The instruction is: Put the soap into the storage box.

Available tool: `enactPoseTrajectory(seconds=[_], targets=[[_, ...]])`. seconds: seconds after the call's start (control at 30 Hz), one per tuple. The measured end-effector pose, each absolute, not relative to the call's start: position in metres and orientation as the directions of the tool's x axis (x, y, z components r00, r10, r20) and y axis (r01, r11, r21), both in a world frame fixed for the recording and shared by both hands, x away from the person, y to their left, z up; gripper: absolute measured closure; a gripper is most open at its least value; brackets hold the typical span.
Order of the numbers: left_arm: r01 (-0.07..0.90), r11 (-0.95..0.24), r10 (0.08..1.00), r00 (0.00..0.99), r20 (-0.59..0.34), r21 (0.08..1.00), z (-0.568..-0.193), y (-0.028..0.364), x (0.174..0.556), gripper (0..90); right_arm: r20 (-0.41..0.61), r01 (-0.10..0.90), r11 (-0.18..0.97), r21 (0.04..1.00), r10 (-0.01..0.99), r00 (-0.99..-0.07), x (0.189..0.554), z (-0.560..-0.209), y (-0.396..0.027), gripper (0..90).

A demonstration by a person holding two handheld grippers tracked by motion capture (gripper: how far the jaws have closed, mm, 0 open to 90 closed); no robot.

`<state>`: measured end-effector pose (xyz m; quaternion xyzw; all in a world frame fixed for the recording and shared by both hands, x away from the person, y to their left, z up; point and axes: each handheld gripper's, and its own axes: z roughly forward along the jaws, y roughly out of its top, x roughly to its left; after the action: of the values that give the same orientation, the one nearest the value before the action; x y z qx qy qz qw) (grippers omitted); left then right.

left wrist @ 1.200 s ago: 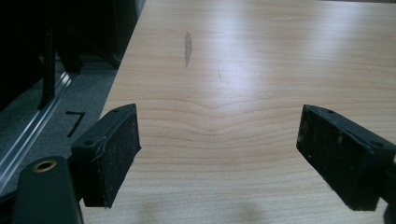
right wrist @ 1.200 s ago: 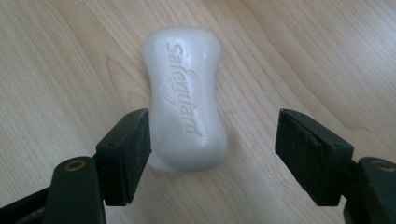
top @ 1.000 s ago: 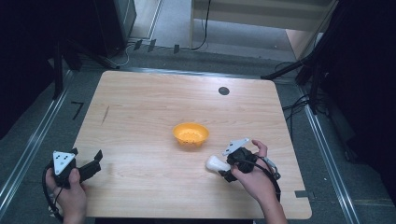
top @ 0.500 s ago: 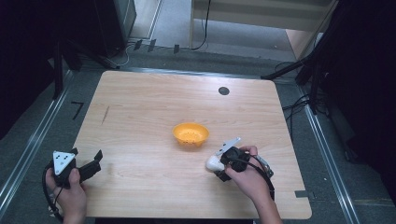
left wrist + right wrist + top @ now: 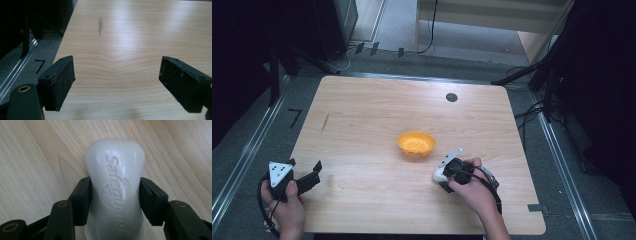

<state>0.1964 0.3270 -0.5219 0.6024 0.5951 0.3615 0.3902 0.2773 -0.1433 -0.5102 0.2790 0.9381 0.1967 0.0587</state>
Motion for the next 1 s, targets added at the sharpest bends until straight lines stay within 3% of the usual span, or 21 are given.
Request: enactPoseTrajectory(seconds=[0.47, 1.0], targets=[[0.434, 0.013, 0.999, 0.029, -0.028, 0.901, -0.5220, 0.3260, 0.1964, 13.8, 0.031, 0.539, 0.735, 0.413, 0.579, -0.814, 0.2800, -0.5114, -0.1477, 49.9], [0.437, 0.012, 0.999, 0.030, -0.028, 0.899, -0.5219, 0.3267, 0.1966, 13.9, 0.024, 0.514, 0.754, 0.408, 0.554, -0.832, 0.2797, -0.5107, -0.1463, 50.7]])
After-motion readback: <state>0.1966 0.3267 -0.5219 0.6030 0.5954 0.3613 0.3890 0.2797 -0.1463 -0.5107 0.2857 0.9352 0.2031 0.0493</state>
